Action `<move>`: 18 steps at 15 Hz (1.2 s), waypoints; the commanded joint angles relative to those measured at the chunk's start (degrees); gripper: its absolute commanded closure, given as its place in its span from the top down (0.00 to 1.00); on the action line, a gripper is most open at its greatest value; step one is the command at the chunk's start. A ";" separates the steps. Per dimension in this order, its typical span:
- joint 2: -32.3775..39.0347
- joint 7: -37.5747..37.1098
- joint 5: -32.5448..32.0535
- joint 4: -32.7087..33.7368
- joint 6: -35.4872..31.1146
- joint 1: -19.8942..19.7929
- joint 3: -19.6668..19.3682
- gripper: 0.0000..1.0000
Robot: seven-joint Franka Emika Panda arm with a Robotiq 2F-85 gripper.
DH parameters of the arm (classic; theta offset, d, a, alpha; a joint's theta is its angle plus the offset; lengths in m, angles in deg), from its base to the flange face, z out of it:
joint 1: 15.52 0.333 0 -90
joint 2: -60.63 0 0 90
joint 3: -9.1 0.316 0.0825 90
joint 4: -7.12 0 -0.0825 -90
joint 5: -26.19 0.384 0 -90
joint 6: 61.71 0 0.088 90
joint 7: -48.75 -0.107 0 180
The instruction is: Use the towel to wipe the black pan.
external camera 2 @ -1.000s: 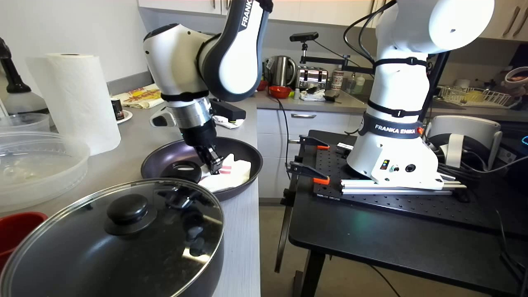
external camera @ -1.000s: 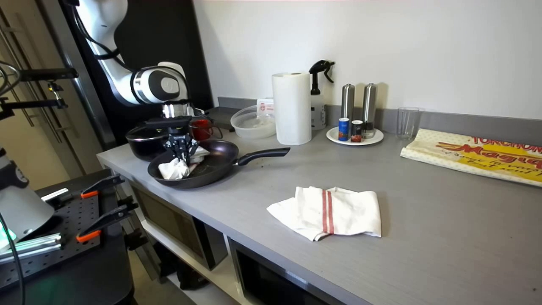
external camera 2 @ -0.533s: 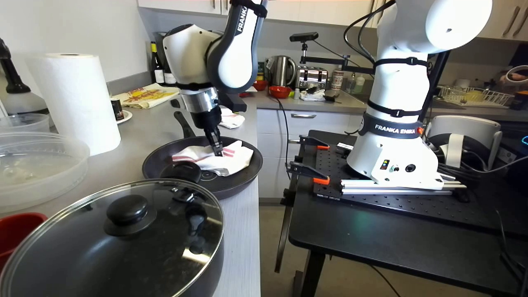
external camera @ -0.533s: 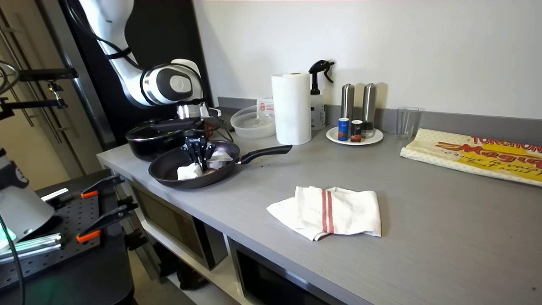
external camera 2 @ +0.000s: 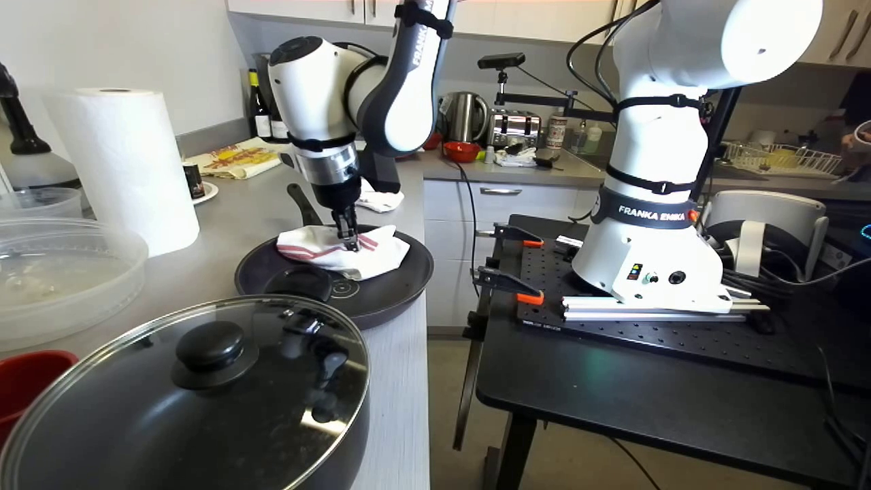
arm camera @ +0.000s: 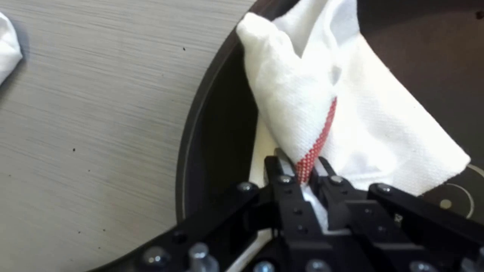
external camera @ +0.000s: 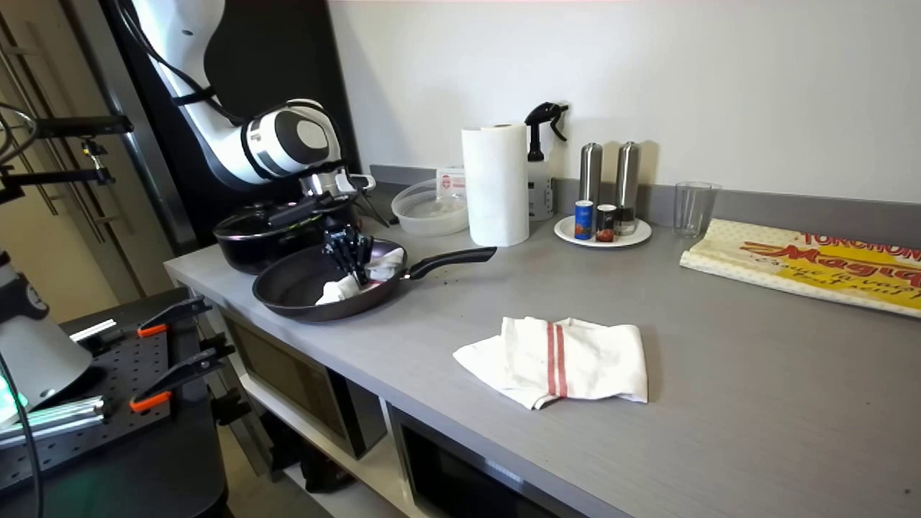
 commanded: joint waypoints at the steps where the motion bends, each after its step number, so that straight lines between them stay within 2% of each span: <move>1: 2.37 -7.36 -5.60 1.86 0.05 2.72 -0.47 0.03; 5: 4.69 -10.38 -9.00 3.11 1.04 3.20 0.75 0.03; 8: 3.86 -12.18 -12.17 2.14 2.51 3.48 1.20 0.03; 9: 3.38 -13.60 -13.88 1.75 3.01 3.80 1.05 0.03; 10: 3.32 -14.13 -14.25 1.40 2.74 5.74 -0.68 0.03; 13: 3.86 -16.07 -16.01 2.07 3.93 6.71 -1.04 0.03; 14: 3.89 -17.37 -17.82 2.65 5.48 4.37 1.41 0.03; 18: 4.54 -20.13 -21.67 4.41 9.00 3.12 3.46 0.03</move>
